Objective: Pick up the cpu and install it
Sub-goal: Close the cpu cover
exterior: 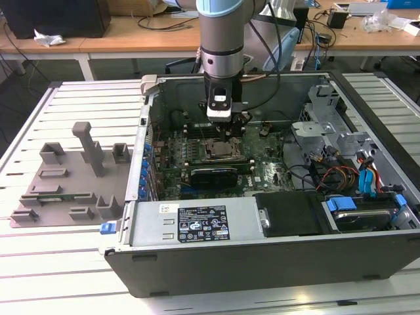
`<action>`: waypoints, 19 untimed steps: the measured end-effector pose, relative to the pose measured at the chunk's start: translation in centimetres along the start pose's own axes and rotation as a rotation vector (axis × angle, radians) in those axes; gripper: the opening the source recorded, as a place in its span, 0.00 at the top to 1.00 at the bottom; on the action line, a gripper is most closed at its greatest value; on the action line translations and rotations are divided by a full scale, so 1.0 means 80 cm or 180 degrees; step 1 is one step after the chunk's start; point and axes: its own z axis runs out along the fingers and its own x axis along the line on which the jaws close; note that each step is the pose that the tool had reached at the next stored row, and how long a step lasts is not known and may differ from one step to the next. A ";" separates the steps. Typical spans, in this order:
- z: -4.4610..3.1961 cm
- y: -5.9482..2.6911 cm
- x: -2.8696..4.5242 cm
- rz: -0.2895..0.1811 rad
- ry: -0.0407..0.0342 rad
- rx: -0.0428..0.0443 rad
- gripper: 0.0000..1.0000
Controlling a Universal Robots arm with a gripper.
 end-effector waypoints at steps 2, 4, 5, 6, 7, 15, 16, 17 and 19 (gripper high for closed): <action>0.0001 0.000 0.0000 -0.0183 0.0007 -0.0012 0.89; 0.0002 0.000 0.0000 -0.0372 0.0014 -0.0024 0.89; 0.0003 0.000 0.0000 -0.0432 0.0016 -0.0028 0.89; 0.0005 0.000 0.0000 -0.0514 0.0019 -0.0033 0.89; 0.0007 0.000 0.0001 -0.0588 0.0022 -0.0037 0.89; 0.0026 0.000 0.0001 -0.1200 0.0026 -0.0035 0.89; 0.0026 0.000 0.0001 -0.1251 0.0023 -0.0024 0.89; 0.0027 0.000 0.0002 -0.1359 0.0013 0.0008 0.89; 0.0039 0.000 0.0003 -0.1584 0.0015 0.0027 0.89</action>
